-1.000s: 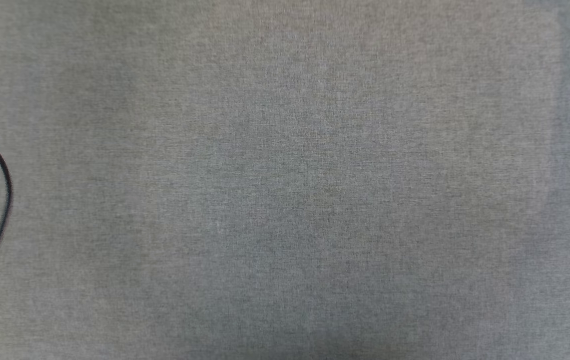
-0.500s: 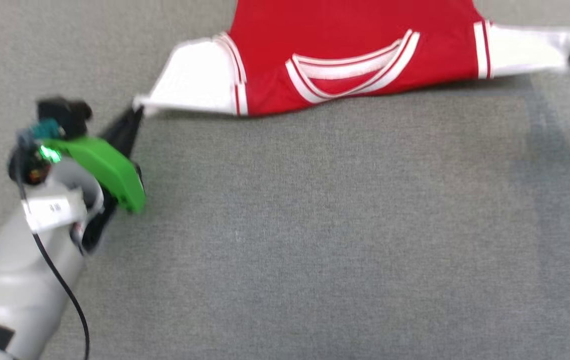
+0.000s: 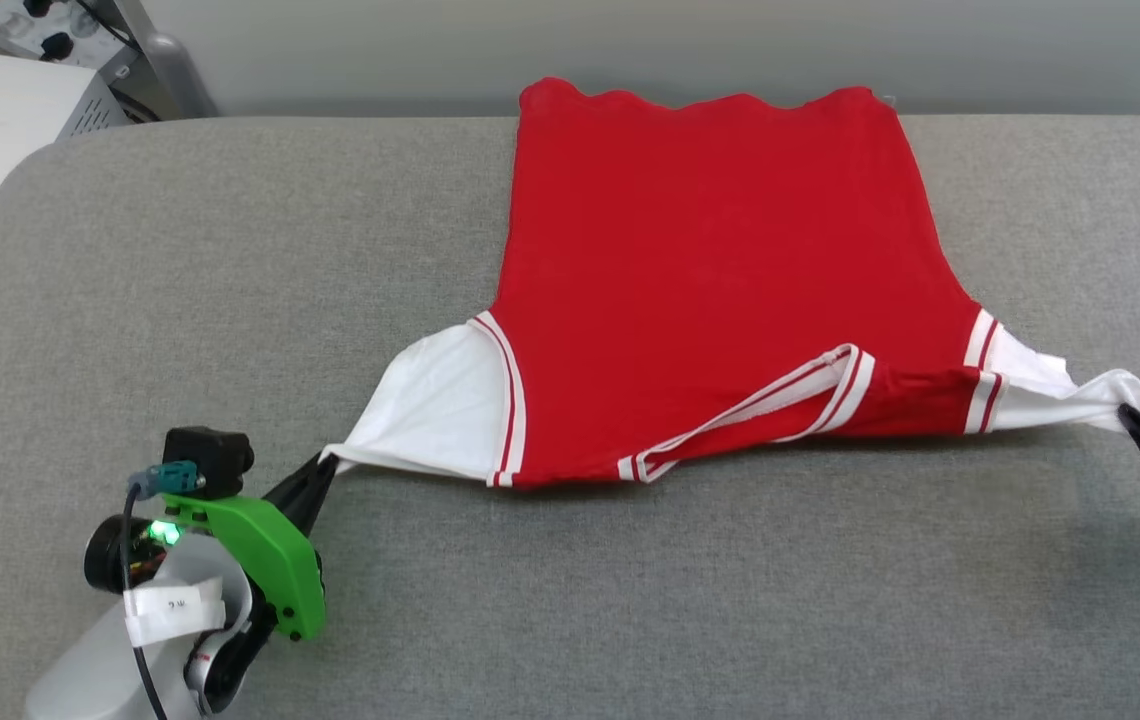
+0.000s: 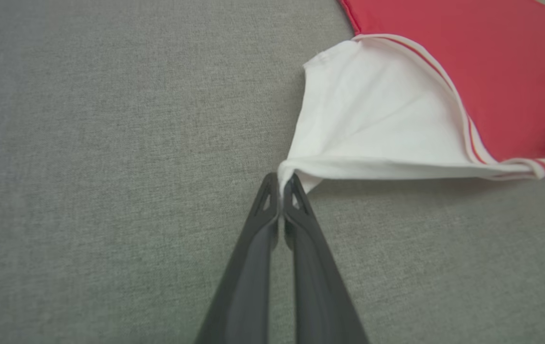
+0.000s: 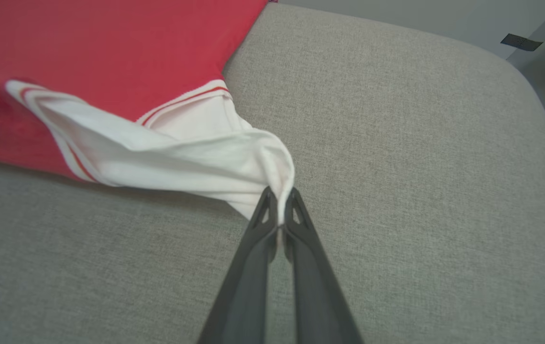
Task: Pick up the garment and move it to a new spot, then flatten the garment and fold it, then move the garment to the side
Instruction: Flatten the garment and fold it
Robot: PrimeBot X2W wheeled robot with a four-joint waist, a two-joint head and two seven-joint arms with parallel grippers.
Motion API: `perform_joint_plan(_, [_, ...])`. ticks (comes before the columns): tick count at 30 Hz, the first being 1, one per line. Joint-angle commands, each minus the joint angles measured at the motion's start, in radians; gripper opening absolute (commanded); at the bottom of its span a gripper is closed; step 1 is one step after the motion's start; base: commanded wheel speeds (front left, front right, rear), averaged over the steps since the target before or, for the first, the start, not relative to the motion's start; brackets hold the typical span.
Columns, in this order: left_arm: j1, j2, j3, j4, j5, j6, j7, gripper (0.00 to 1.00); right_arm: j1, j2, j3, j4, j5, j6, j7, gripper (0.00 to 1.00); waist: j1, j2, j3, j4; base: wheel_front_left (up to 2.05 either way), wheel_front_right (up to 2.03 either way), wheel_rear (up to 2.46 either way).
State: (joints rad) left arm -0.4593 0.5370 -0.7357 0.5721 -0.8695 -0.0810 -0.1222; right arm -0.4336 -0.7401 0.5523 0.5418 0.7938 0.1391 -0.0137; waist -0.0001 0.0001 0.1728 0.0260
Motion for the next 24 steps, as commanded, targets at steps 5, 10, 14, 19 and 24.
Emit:
perform_joint_plan(5, [0.072, 0.005, -0.017, -0.003, -0.017, 0.015, 0.006, 0.00, 0.092, -0.019, -0.012, 0.000, 0.002, -0.008, -0.013, 0.00, 0.0001, -0.0001, -0.070, 0.013, 0.00, 0.00, 0.00])
perform_joint_plan(10, [0.144, -0.007, -0.028, -0.019, -0.027, 0.029, -0.019, 0.00, 0.192, -0.018, -0.017, -0.026, 0.002, -0.008, -0.028, 0.00, 0.0001, -0.0001, -0.122, 0.023, 0.00, 0.00, 0.00])
perform_joint_plan(14, [0.196, 0.003, -0.037, -0.051, -0.028, 0.042, -0.030, 0.00, 0.271, -0.031, -0.021, -0.076, 0.006, -0.008, -0.019, 0.00, 0.0001, -0.0001, -0.142, 0.023, 0.00, 0.00, 0.00])
perform_joint_plan(19, [0.257, 0.024, -0.037, -0.142, -0.038, 0.079, -0.028, 0.00, 0.362, -0.047, -0.056, -0.135, 0.012, -0.008, -0.002, 0.00, 0.0001, -0.0001, -0.146, 0.024, 0.00, 0.00, 0.00])
perform_joint_plan(24, [0.273, 0.039, -0.041, -0.242, -0.039, 0.115, 0.001, 0.00, 0.413, -0.047, -0.104, -0.180, 0.013, -0.008, 0.025, 0.00, 0.0001, -0.0001, -0.125, 0.029, 0.00, 0.00, 0.00])
